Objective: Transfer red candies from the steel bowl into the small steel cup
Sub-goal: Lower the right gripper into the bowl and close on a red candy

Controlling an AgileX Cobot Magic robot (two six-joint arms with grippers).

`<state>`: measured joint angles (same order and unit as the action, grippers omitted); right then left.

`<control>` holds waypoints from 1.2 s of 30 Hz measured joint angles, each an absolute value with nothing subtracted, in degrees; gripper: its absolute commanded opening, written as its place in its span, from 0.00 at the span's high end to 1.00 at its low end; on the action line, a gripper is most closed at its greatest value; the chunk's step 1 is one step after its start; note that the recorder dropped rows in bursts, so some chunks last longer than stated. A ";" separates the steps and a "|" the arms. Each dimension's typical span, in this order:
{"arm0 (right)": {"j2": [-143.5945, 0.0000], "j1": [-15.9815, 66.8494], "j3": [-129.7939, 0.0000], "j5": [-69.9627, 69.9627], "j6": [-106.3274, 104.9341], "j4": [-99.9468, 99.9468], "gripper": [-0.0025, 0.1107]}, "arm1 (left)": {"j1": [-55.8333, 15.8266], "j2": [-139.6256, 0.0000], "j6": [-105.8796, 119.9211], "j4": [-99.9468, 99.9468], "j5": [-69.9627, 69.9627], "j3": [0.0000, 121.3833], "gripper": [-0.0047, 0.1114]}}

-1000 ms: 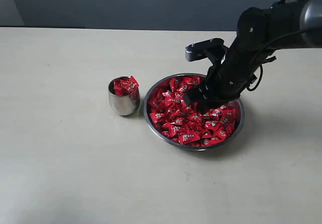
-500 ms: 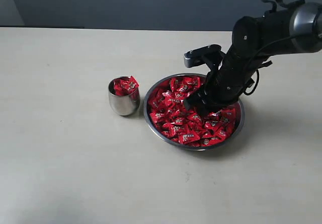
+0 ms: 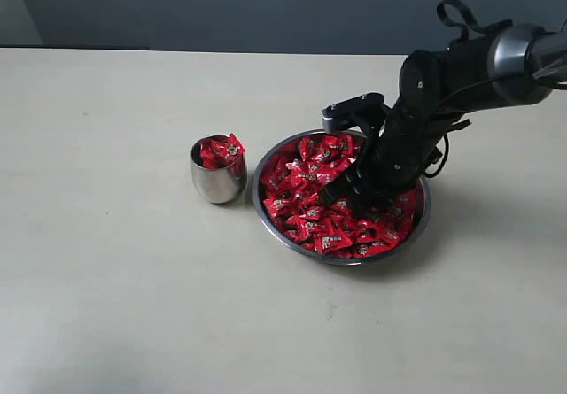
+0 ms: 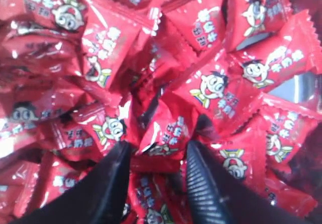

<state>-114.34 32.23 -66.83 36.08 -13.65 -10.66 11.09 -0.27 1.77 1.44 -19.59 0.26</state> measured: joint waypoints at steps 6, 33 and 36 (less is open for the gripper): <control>-114.55 32.23 -67.23 35.12 -12.13 -9.43 0.65 | 11.09 -0.27 1.77 1.44 -19.59 0.26 0.96; -114.55 32.23 -75.27 43.91 4.99 -5.02 0.65 | 11.09 -0.27 1.77 1.44 -19.59 0.26 0.96; -114.55 32.64 -75.27 43.33 3.52 -6.18 0.65 | 11.09 -0.27 1.77 1.44 -19.59 0.26 0.96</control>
